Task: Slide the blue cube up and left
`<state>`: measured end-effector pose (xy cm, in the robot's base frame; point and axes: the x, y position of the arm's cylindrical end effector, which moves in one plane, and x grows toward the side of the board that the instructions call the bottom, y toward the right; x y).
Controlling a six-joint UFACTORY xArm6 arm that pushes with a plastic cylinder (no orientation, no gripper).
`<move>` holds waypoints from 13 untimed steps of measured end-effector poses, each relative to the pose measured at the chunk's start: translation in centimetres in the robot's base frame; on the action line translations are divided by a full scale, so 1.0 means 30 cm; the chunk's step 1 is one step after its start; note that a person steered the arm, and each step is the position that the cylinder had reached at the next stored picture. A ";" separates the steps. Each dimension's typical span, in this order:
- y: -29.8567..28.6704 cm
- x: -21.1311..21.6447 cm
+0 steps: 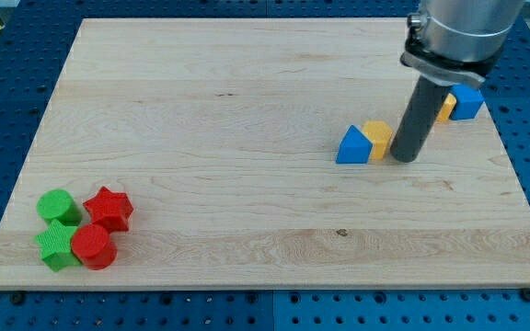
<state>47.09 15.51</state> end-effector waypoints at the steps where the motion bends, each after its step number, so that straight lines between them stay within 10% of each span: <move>1: -0.117 0.006; 4: -0.150 0.021; 7: -0.281 0.345; 9: -0.475 0.185; 13: 0.261 0.099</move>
<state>50.05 23.35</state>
